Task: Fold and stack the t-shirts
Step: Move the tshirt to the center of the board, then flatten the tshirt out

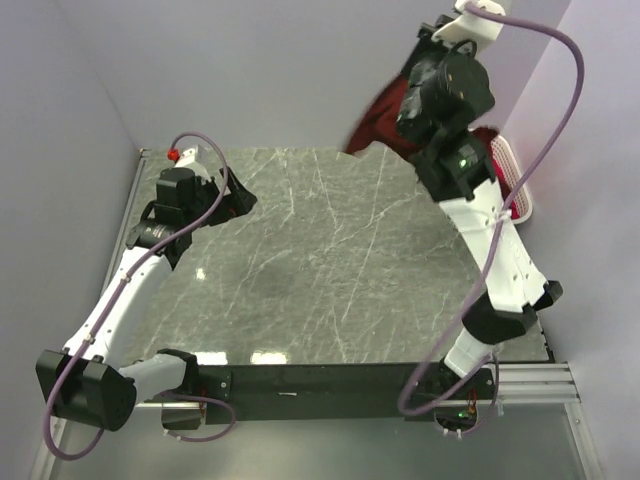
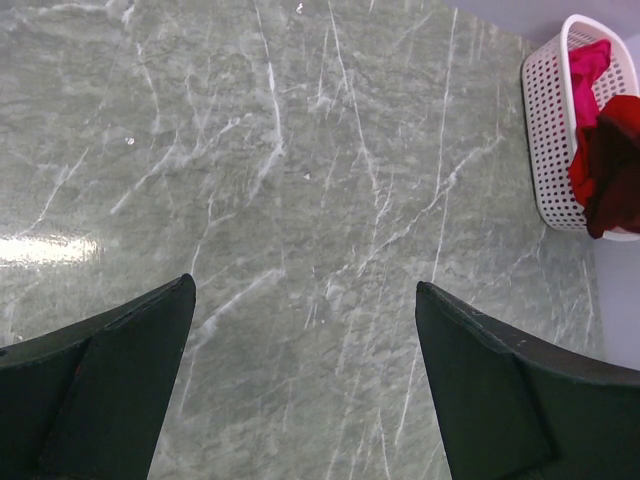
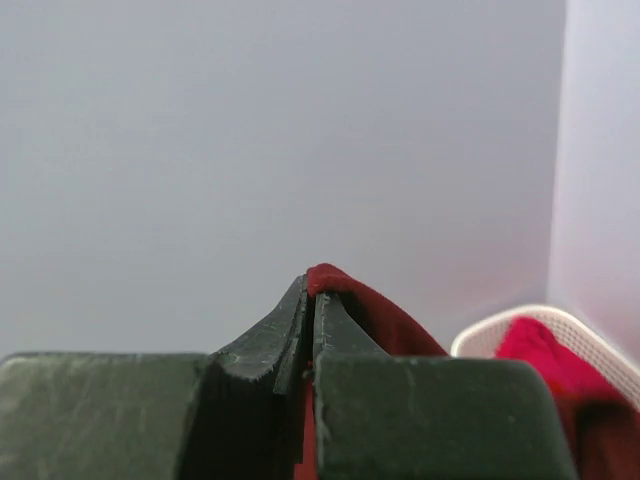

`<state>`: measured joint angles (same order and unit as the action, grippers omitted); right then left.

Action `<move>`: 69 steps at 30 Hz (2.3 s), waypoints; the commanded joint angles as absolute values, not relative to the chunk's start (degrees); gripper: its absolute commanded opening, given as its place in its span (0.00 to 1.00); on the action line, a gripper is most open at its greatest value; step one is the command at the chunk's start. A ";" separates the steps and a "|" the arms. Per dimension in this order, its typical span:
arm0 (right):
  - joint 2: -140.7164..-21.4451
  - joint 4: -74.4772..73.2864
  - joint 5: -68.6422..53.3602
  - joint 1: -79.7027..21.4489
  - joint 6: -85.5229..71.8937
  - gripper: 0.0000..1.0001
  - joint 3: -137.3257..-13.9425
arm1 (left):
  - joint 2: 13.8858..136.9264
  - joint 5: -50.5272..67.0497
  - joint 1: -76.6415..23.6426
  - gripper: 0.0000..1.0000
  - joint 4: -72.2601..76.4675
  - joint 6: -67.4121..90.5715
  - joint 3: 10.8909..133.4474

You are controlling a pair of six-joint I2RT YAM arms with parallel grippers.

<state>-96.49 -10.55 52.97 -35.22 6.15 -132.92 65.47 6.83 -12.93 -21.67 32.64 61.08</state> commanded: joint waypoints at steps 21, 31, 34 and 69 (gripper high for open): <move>-100.37 18.81 58.35 -56.87 38.41 0.00 -137.83 | 62.31 19.42 -14.23 0.87 -7.65 43.85 50.55; -73.93 -18.88 43.18 -23.87 -25.28 0.34 -77.24 | 68.46 11.96 -21.97 0.74 -2.38 48.86 43.24; -72.07 -23.96 42.00 -19.53 -28.64 0.76 -71.21 | 71.45 11.07 -22.41 0.72 -1.67 50.44 42.72; -93.77 -30.76 39.81 -9.06 -30.76 0.74 -73.91 | 77.16 4.40 -31.90 0.78 -1.59 64.07 33.74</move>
<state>-93.34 -29.17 32.95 -12.12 -30.61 -70.30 76.71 5.50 -31.59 -4.12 63.16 33.95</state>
